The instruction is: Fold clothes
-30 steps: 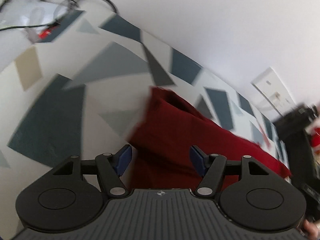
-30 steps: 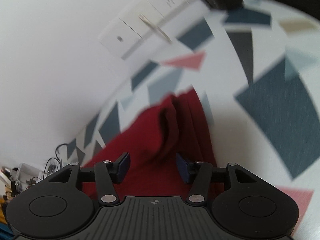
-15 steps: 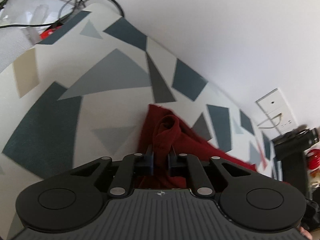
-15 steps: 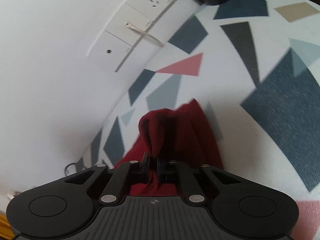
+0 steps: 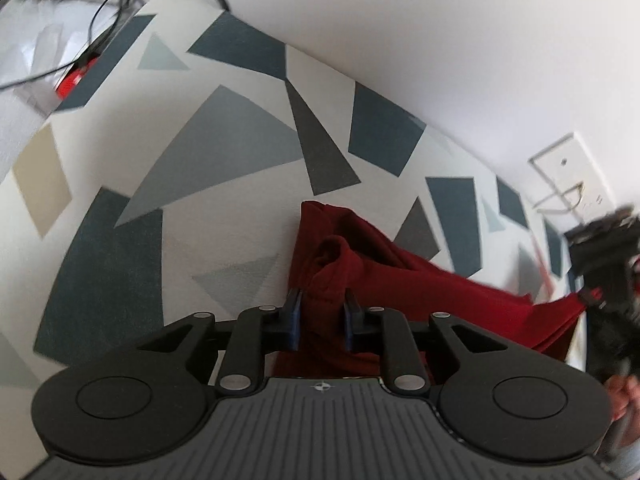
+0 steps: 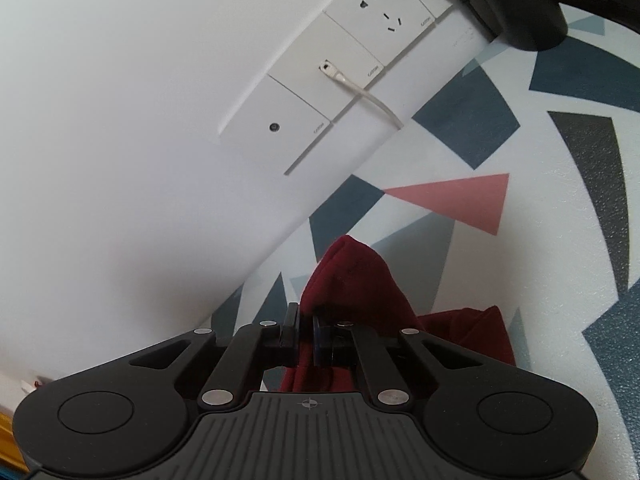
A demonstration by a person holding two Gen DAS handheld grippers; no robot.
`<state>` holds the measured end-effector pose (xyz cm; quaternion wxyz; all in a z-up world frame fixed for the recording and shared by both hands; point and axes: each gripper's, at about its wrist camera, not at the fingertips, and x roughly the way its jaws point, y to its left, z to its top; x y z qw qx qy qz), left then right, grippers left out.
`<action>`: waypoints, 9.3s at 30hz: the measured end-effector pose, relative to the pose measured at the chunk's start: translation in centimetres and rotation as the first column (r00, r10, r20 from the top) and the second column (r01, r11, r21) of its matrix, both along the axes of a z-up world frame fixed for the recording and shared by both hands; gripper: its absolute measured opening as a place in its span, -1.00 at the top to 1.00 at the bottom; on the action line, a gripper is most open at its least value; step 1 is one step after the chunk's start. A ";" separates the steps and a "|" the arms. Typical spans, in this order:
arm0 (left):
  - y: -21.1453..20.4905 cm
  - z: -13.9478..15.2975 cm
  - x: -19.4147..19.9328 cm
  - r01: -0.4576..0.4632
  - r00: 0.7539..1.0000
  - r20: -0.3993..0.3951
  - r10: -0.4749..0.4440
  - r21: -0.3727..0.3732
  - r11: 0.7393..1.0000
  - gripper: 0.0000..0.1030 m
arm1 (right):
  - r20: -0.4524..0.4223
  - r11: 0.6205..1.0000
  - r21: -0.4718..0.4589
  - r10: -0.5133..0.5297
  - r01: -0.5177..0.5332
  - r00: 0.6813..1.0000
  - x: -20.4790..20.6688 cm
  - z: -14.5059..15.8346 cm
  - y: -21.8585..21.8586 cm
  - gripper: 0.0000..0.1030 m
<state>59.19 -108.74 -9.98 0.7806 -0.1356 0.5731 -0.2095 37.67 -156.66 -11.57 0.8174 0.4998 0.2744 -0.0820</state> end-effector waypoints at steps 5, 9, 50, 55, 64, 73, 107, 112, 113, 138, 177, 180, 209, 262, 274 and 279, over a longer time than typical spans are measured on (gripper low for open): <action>1.5 0.7 0.0 -0.072 0.994 -0.090 0.063 -0.097 0.993 0.60 | 0.005 1.000 0.017 -0.002 0.002 1.000 -0.4 0.0 -0.1 0.89; 1.9 0.1 1.1 -0.180 0.974 -0.171 0.148 -0.194 0.964 0.61 | 0.009 1.000 0.016 -0.009 0.009 1.000 0.1 -0.2 -0.3 0.89; -5.6 -3.8 -4.7 0.211 0.945 0.193 -0.265 0.261 0.942 -0.92 | -0.252 0.921 -0.389 -0.089 -0.017 0.964 -7.0 -2.4 3.6 0.77; -6.0 -3.9 -4.6 0.248 0.936 0.185 -0.300 0.260 0.933 -0.98 | -0.270 0.915 -0.402 -0.094 -0.023 0.958 -7.3 -2.6 4.0 0.92; -7.3 -4.4 -5.2 0.310 0.901 0.194 -0.389 0.342 0.887 -1.00 | -0.249 0.935 -0.351 -0.151 0.056 0.957 -7.9 -2.9 3.7 -0.75; -7.4 -4.6 -5.9 0.289 0.884 0.265 -0.384 0.336 0.896 -1.00 | -0.301 0.912 -0.366 0.070 -0.183 0.951 -5.3 -4.3 5.0 -0.99; -10.5 -3.6 -7.4 0.211 0.919 0.284 -0.272 0.229 0.950 0.44 | -0.316 0.737 -0.551 0.248 -0.390 0.916 0.6 -4.5 9.6 0.28; -8.3 -1.7 -9.8 0.134 0.934 0.297 -0.198 0.221 0.966 0.53 | -0.235 0.779 -0.470 0.342 -0.414 0.910 1.4 -4.1 9.9 0.57; -7.3 -0.9 -10.4 0.113 0.934 0.310 -0.177 0.213 0.970 0.53 | -0.218 0.775 -0.471 0.361 -0.422 0.907 1.4 -3.8 10.3 0.58; 30.5 11.9 -51.6 -0.696 0.648 0.520 0.557 0.107 0.710 0.52 | 0.100 0.403 -0.467 0.908 -0.787 0.406 -9.6 10.6 46.1 0.61; 89.1 7.1 -73.1 -0.968 0.252 0.441 0.862 0.101 0.231 0.52 | 0.026 -0.139 -0.423 0.986 -0.895 -0.165 -19.1 8.3 123.1 0.61; 95.7 6.5 -75.0 -0.960 0.280 0.427 0.860 0.101 0.262 0.52 | 0.014 -0.089 -0.375 0.995 -0.923 -0.101 -21.7 8.0 129.3 0.61; 143.5 11.4 -69.2 -0.946 0.254 0.512 0.821 -0.044 0.320 0.52 | 0.103 0.003 -0.413 0.994 -0.911 -0.043 -13.1 12.2 176.7 0.61; 188.6 1.7 -72.9 -0.943 0.334 0.307 0.891 0.110 0.316 -0.83 | -0.195 0.063 -0.388 0.969 -0.920 0.149 -9.1 4.3 222.0 0.87; 187.3 0.8 -75.1 -0.972 0.235 0.263 0.936 0.043 0.232 -0.83 | -0.240 0.056 -0.478 0.952 -0.877 0.192 -12.4 4.4 219.4 0.56; 185.5 2.9 -75.2 -0.977 0.210 0.322 0.923 0.091 0.191 -0.88 | -0.229 0.067 -0.517 0.950 -0.853 0.213 -13.7 4.6 219.0 -0.68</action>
